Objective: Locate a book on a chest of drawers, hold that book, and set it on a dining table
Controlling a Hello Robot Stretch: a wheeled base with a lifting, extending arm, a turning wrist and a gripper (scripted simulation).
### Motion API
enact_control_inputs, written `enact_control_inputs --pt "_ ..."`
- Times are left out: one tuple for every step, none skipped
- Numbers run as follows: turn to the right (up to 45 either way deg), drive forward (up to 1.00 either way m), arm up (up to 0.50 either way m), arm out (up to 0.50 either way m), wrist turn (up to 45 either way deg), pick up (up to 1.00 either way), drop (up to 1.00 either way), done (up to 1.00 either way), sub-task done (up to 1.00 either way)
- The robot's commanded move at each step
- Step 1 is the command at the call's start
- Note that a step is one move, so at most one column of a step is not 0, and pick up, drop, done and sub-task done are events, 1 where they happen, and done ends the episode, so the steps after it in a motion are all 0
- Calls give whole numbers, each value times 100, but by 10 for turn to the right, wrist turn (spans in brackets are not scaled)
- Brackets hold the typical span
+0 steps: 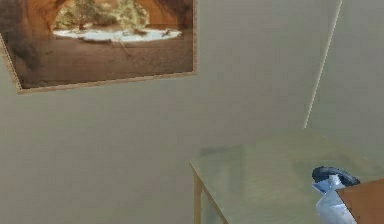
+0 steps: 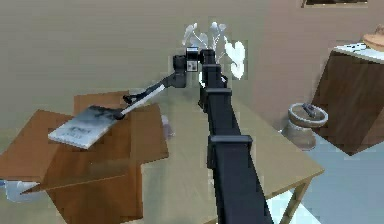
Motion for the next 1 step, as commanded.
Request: enact_control_inputs --pt "0 0 0 0 0 0 100 0 0"
